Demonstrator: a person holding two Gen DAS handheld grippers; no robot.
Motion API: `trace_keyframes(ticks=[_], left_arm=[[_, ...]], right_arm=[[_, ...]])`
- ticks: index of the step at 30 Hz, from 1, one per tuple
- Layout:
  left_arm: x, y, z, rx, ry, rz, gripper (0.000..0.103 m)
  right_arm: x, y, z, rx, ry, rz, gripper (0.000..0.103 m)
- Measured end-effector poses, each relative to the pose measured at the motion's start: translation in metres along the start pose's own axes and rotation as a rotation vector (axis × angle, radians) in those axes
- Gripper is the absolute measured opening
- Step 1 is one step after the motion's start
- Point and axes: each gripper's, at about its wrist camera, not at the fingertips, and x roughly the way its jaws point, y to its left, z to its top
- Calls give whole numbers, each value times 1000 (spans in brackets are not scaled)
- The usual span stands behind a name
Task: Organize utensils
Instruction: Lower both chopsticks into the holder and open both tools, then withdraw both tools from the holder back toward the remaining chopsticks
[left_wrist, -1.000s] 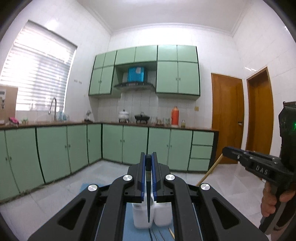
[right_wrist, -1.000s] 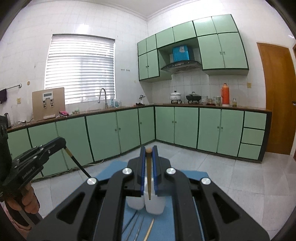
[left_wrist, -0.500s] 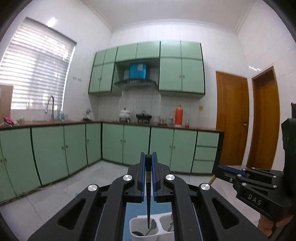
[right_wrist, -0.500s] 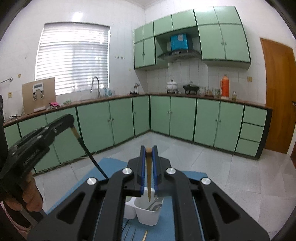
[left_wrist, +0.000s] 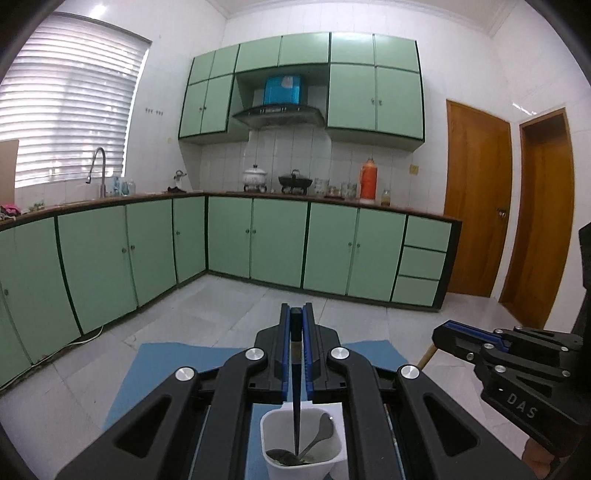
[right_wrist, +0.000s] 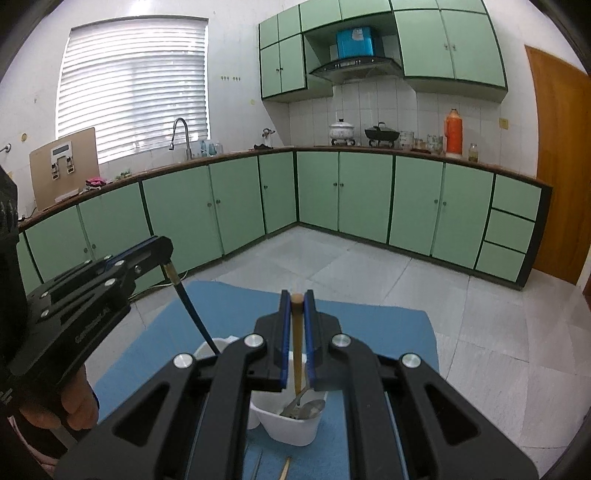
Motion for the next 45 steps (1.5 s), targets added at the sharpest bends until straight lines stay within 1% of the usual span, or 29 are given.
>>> trace_keyframes(ticks=[2, 6, 8, 12, 14, 15, 16, 17, 18, 19, 20, 22, 23, 24, 26, 27, 28, 30, 31, 33, 36, 41, 45], left_arm=[[7, 2, -5, -2, 19, 4, 6], [15, 7, -15, -10, 46, 21, 7], [14, 10, -17, -10, 41, 37, 7], [8, 17, -17, -34, 46, 36, 7], [2, 20, -18, -39, 38, 39, 11], [0, 21, -18, -39, 37, 40, 15], [-3, 23, -18, -40, 35, 42, 23], [-6, 24, -19, -41, 32, 44, 27], [-9, 25, -20, -41, 31, 44, 38], [-13, 27, -22, -43, 25, 45, 45], [-16, 27, -23, -44, 20, 45, 47], [-22, 28, -25, -39, 20, 44, 50], [-25, 29, -27, -38, 21, 45, 51], [-27, 29, -28, -38, 20, 48, 54], [-36, 31, -31, -42, 13, 50, 58], [-41, 32, -32, -45, 9, 50, 65], [-47, 33, -35, -47, 1, 53, 71], [-56, 32, -40, -46, -7, 58, 75], [-64, 31, -46, -38, -6, 63, 79], [-73, 29, -53, -28, -8, 70, 85], [-89, 24, -73, -11, 3, 76, 87], [-111, 15, -111, 9, 49, 74, 90], [-128, 10, -138, 17, 77, 76, 90]], right_arm=[[3, 0, -4, 3, 8, 0, 6], [2, 0, -5, 3, -9, -6, 7], [1, -2, -7, 7, -11, -18, 7], [-3, -12, -11, 32, -11, -41, 8], [-5, -20, -15, 49, -13, -53, 10], [-6, -22, -17, 50, -12, -58, 11], [-6, -25, -18, 55, -9, -65, 12], [-8, -28, -21, 66, -6, -72, 19], [-10, -31, -24, 76, -7, -75, 28], [-12, -34, -26, 83, -11, -78, 32], [-15, -36, -29, 89, -17, -82, 35], [-21, -40, -32, 93, -22, -90, 37], [-23, -42, -34, 96, -24, -91, 41], [-26, -44, -36, 99, -28, -94, 48], [-35, -45, -42, 100, -41, -106, 56], [-39, -44, -45, 96, -48, -112, 61], [-43, -43, -49, 92, -53, -119, 63], [-52, -41, -58, 84, -59, -125, 73], [-57, -38, -63, 77, -64, -129, 75], [-66, -32, -75, 52, -76, -145, 84], [-80, -21, -99, 9, -85, -179, 88], [-95, -8, -137, -6, -66, -167, 89], [-106, 2, -172, 19, -55, -168, 89]])
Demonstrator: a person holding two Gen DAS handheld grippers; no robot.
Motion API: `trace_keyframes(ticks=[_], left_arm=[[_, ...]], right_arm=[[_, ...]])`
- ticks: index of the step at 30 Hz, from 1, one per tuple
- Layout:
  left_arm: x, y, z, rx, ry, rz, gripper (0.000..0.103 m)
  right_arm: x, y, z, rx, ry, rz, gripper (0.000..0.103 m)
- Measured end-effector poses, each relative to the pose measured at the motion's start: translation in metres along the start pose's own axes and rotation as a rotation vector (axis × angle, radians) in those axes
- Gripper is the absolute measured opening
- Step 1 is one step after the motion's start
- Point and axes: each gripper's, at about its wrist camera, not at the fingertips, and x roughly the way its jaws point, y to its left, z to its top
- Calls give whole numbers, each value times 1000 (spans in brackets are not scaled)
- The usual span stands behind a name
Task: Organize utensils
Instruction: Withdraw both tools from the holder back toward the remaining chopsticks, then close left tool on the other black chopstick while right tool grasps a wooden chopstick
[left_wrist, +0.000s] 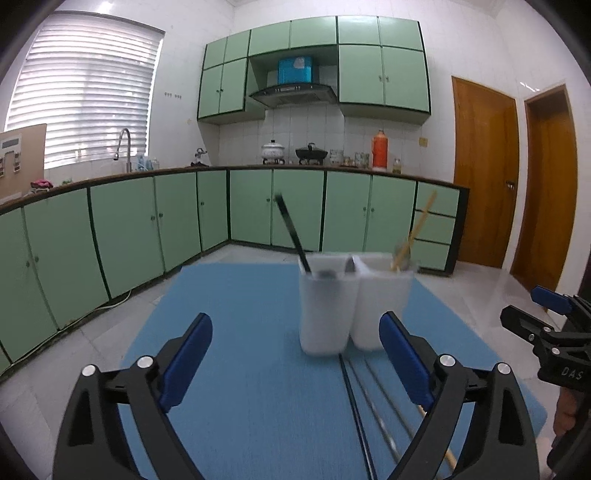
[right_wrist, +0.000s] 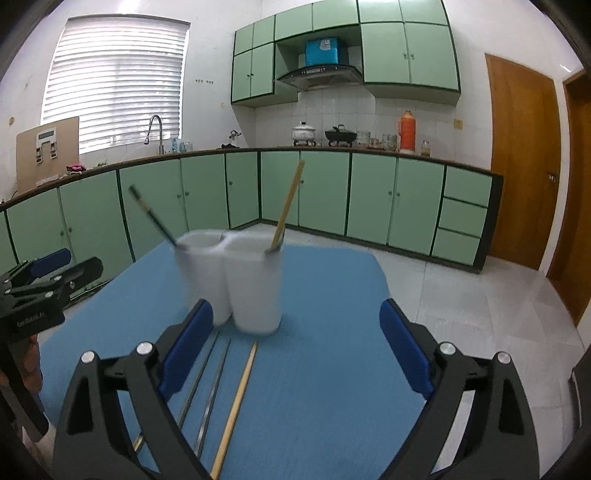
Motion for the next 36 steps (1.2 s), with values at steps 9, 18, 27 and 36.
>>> trace_keyframes(ticks=[9, 18, 27, 36], left_arm=[[-27, -7, -71, 6, 53, 37, 92], [-45, -13, -111, 42, 66, 67, 92], [-56, -13, -124, 38, 84, 56, 92], [-63, -13, -133, 29, 98, 55, 92]], right_arm=[[-29, 19, -81, 36, 16, -47, 89], [-44, 33, -122, 52, -4, -83, 72], [-51, 54, -142, 11, -10, -94, 53], [-55, 67, -147, 17, -20, -53, 33]])
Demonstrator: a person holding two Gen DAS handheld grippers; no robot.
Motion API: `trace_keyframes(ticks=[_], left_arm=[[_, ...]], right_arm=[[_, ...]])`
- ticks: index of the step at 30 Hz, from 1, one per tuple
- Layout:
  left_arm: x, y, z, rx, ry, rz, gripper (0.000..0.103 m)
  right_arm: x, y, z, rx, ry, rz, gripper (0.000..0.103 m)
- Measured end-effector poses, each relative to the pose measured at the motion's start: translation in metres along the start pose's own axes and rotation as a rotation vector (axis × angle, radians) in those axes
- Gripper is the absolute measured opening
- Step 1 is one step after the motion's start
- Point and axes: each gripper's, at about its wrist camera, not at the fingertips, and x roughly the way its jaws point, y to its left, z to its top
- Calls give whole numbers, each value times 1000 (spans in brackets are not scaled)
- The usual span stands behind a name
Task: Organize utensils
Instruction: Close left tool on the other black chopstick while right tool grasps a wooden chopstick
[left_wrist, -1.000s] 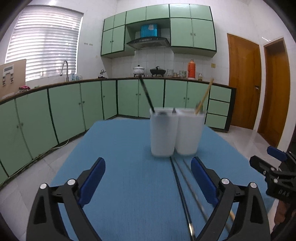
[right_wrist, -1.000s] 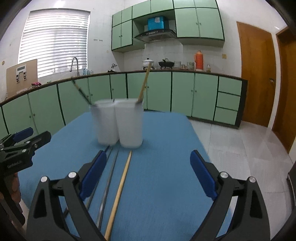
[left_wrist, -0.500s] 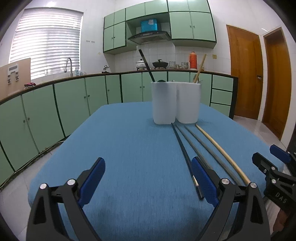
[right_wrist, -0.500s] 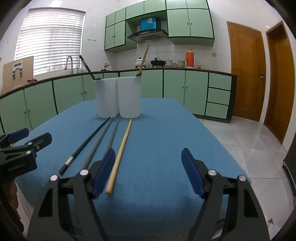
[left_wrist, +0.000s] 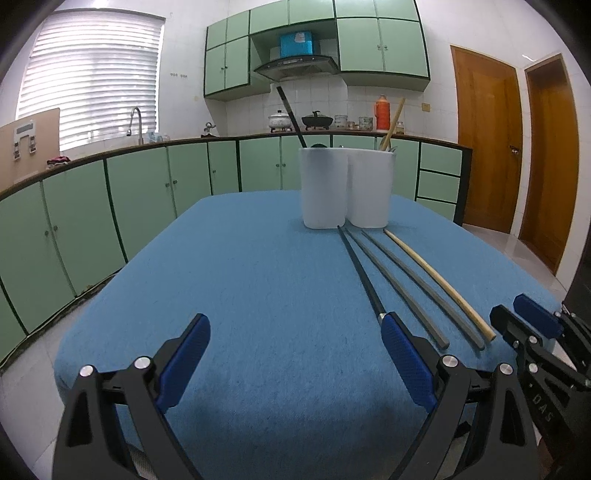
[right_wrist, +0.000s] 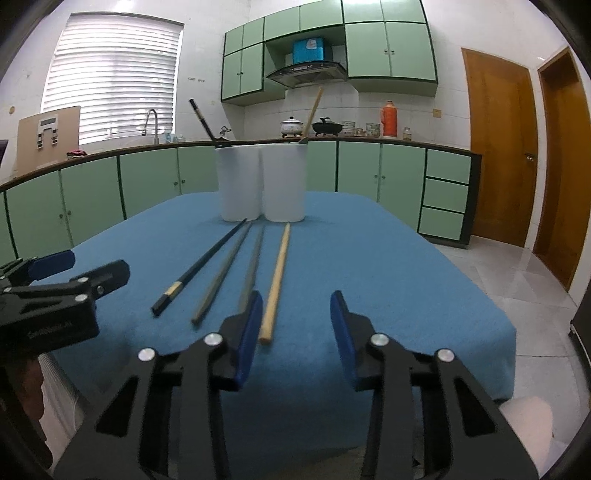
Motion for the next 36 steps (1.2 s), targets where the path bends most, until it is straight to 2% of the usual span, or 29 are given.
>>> trace_keyframes(ticks=[6, 9, 18, 31, 36], left_arm=[[-3, -2, -2, -2, -3, -2, 92], [-4, -2, -2, -1, -5, -5, 92], [-3, -1, -1, -9, -2, -4, 92], [-3, -2, -1, -7, 2, -7, 92], [-3, -2, -1, -7, 7, -6, 92]], right_arm=[[3, 8, -5, -11, 8, 10, 21], [5, 10, -7, -21, 8, 1, 18], [11, 12, -12, -21, 13, -6, 13], [15, 16, -15, -51, -1, -29, 12], [15, 19, -16, -81, -7, -33, 6]])
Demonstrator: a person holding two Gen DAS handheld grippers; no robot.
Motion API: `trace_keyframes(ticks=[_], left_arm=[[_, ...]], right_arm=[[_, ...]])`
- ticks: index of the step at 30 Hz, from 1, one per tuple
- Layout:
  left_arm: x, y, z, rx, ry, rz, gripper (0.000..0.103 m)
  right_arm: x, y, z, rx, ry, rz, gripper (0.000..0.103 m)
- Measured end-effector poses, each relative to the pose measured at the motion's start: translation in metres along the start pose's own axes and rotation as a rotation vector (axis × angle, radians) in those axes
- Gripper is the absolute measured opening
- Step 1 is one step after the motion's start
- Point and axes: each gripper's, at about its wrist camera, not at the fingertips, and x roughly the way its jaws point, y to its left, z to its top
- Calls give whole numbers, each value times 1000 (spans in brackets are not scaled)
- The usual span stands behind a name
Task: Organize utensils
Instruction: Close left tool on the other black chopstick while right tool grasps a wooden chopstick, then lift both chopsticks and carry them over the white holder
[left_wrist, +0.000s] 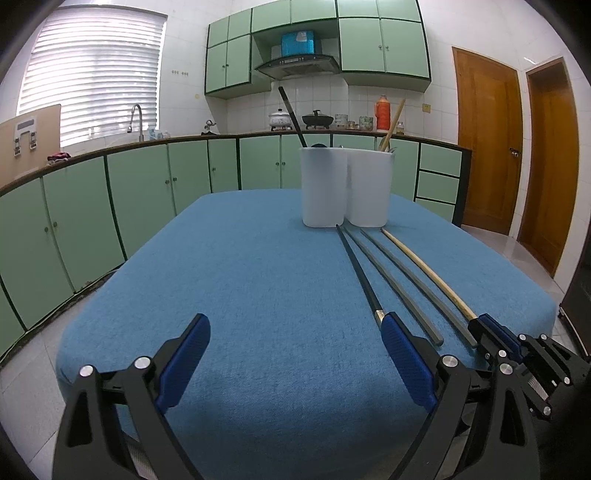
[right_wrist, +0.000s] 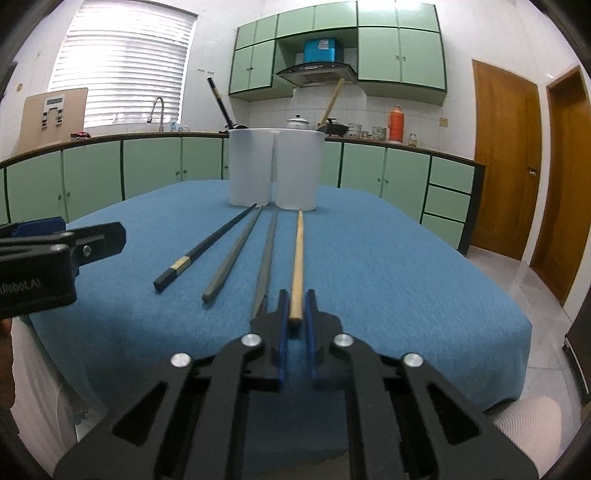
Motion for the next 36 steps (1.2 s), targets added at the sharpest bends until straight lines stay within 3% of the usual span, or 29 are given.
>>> trace_keyframes(ticks=[17, 24, 29, 36], left_arm=[[11, -24, -3, 15, 41, -60, 90], [26, -38, -4, 22, 88, -97, 59], [28, -48, -8, 36, 83, -95, 49], [29, -59, -9, 21, 77, -100, 9]], right_arm=[[-9, -31, 7, 91, -47, -73, 6], [-7, -38, 6, 110, -45, -60, 6], [-7, -44, 4, 124, -47, -60, 6], [-9, -48, 4, 136, -54, -61, 6]])
